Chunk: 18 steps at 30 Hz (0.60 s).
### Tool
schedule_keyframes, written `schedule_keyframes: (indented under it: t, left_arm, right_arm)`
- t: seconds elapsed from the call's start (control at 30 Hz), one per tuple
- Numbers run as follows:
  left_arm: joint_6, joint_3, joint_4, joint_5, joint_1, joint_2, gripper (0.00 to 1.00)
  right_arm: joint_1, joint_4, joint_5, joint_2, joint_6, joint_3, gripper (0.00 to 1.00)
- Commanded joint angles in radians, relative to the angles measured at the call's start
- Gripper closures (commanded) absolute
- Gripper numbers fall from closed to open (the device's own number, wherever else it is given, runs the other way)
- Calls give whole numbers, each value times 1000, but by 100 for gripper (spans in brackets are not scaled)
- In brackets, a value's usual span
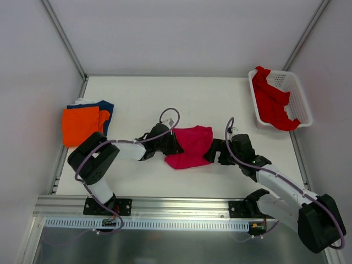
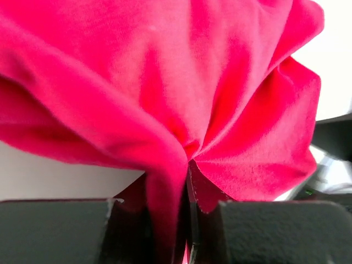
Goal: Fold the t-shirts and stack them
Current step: Put the neatly folded tshirt into the corner of the board with the left arm
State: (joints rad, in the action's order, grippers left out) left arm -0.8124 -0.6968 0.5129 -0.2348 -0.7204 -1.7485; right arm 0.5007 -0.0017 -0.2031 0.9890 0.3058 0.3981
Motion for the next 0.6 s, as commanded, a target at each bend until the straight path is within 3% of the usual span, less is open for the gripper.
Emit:
schedule_keyframes:
  t: [0.0,0.17,0.57]
  left_arm:
    - [127,5,-391,227,4,161,100]
    - [159,-4,-552,313,4,318,100]
    - [240,-82,-769,414,6,412,100]
  right_arm:
    - [-24,-168,116,-78,-45,56,0]
    - [-53,-230,165,-81,-77,94,1]
    - [-73,-158,137,14,-80,68,1]
